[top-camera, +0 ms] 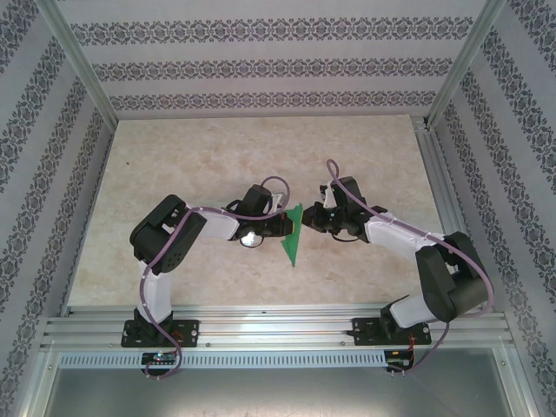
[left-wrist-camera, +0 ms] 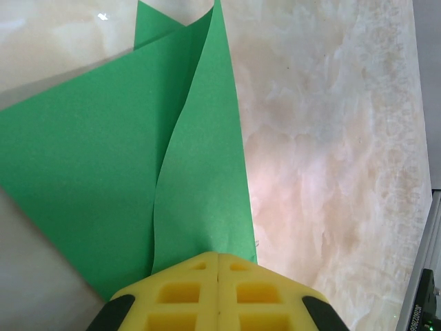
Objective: Fold a paper plane with a square sheet of paper (fold left side to right side)
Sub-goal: Fold the wing for the fifth time at the center of the table.
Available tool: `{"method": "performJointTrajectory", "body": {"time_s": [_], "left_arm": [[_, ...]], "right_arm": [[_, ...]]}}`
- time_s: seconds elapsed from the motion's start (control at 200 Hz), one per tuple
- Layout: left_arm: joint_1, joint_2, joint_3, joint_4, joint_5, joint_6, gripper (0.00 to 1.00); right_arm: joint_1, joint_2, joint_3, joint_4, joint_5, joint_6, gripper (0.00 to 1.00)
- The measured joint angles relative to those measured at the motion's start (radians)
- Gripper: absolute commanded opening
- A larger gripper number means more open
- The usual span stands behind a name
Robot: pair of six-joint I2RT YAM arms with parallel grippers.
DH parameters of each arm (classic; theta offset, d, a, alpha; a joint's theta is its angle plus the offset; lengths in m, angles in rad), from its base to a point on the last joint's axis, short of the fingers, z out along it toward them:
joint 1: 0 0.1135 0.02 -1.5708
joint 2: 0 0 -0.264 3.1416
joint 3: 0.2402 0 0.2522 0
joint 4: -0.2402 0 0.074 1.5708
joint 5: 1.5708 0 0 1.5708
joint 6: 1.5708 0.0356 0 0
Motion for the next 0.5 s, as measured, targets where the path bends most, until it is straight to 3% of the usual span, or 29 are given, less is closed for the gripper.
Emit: {"method": "performJointTrajectory", "body": {"time_s": [0.499], "left_arm": [[-0.006, -0.006, 0.000, -0.014, -0.032, -0.003, 0.00]], "right_arm": [[0.041, 0.257, 0.048, 0.072, 0.020, 0.051, 0.01]]}}
